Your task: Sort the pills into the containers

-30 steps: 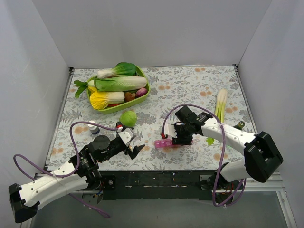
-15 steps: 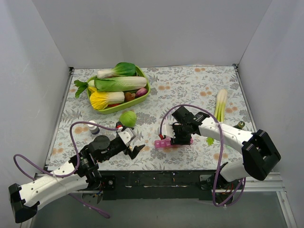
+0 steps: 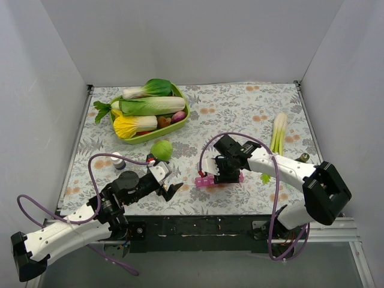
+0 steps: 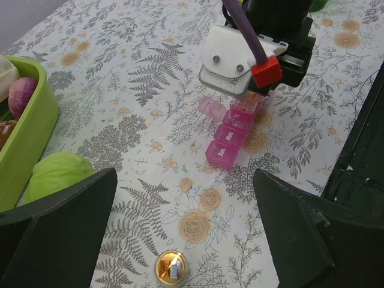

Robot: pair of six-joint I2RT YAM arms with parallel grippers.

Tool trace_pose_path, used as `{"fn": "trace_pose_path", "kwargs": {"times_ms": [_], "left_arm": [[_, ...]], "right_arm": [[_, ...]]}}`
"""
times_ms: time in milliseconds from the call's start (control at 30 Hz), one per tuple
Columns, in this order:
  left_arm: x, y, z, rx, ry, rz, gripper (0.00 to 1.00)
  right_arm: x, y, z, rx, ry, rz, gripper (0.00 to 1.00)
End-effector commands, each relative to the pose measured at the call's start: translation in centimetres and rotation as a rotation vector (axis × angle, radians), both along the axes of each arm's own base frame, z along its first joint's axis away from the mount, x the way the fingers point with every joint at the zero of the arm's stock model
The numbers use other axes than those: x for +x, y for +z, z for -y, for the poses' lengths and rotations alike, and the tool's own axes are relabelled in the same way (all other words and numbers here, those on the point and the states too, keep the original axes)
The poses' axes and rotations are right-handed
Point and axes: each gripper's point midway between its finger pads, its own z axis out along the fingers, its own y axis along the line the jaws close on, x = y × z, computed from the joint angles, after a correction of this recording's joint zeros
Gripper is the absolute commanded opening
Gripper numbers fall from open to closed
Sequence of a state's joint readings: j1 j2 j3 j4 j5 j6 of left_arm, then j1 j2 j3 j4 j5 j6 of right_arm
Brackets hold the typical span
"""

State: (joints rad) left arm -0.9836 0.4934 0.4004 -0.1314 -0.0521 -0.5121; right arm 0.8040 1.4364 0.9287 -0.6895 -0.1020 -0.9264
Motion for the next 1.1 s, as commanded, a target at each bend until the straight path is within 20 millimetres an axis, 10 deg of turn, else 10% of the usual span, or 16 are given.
{"fn": "trace_pose_path", "kwargs": {"times_ms": [0,1067], "left_arm": [[0.13,0.48,-0.18,0.0,0.004,0.017,0.98],[-0.01,0.37,-0.07,0.003,-0.007,0.016,0.98]], "right_arm": [[0.55,1.04,-0.55,-0.005,0.013,0.024,0.04],[0.66,0.94,-0.81,-0.079,0.039,0.044,0.04]]}}
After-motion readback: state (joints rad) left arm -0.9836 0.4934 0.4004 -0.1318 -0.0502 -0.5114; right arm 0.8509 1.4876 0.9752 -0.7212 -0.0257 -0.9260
